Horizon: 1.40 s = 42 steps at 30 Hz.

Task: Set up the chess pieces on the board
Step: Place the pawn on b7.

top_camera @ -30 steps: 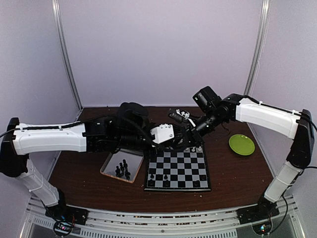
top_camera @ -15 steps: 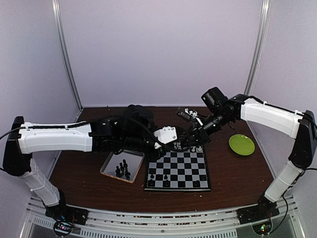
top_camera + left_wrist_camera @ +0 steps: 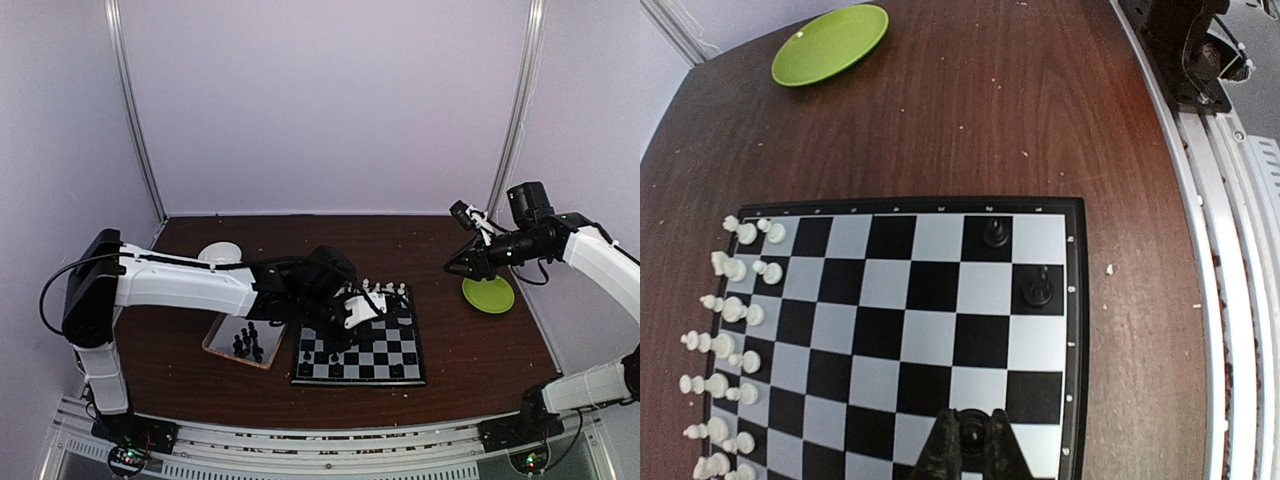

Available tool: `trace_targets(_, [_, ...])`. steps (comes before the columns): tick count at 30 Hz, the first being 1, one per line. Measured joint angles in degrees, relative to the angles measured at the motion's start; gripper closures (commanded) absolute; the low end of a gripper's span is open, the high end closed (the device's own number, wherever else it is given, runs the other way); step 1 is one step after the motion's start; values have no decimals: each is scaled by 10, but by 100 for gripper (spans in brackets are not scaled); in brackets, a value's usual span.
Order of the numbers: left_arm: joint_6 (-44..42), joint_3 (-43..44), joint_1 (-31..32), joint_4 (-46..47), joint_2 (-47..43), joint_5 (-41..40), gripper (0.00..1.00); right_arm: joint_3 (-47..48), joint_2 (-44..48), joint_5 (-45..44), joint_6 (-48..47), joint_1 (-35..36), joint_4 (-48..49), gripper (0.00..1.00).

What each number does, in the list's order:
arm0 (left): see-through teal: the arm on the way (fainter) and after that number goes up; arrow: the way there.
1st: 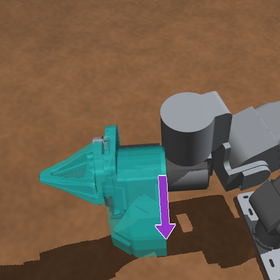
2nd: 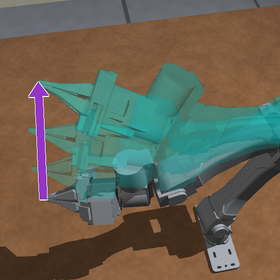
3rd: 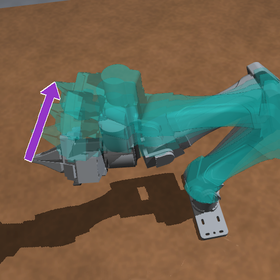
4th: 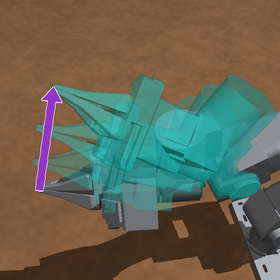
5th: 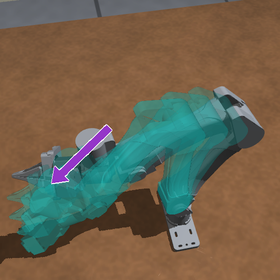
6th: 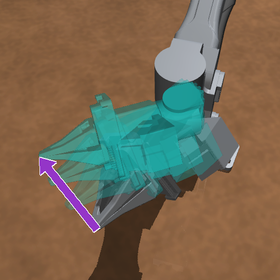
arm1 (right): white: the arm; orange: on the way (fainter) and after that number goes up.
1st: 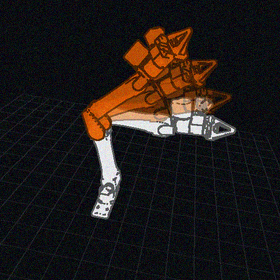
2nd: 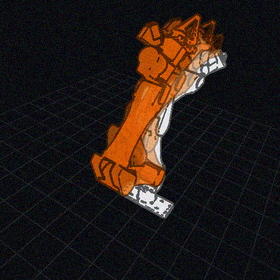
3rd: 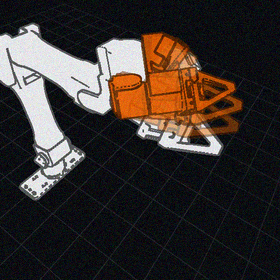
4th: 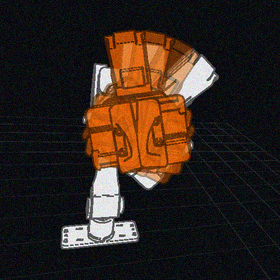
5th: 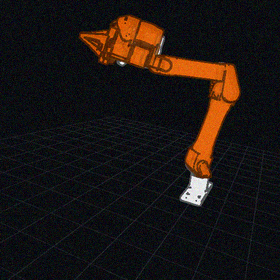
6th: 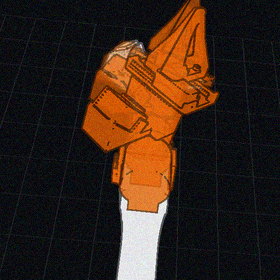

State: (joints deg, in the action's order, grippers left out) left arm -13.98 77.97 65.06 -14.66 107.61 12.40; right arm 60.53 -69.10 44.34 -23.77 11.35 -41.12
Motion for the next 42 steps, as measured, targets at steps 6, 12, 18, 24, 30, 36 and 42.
trace_targets(6, [6,84,5,4,97,37,99,-10,12,-23,2,-27,32,62])
trace_targets(12, [11,146,9,-1,153,58,99,-10,12,-23,1,-27,37,62])
trace_targets(18, [20,167,9,-5,177,61,99,-11,12,-21,-1,-27,37,61])
trace_targets(24, [38,174,9,-9,192,61,99,-12,12,-20,-3,-27,37,61])
trace_targets(30, [52,180,9,-11,213,60,99,-12,11,-18,-3,-27,37,61])
trace_targets(36, [60,181,9,-16,216,61,98,-12,4,-15,-4,-27,36,61])
trace_targets(42, [63,182,9,-16,220,61,98,-12,-2,-11,-5,-27,36,61])
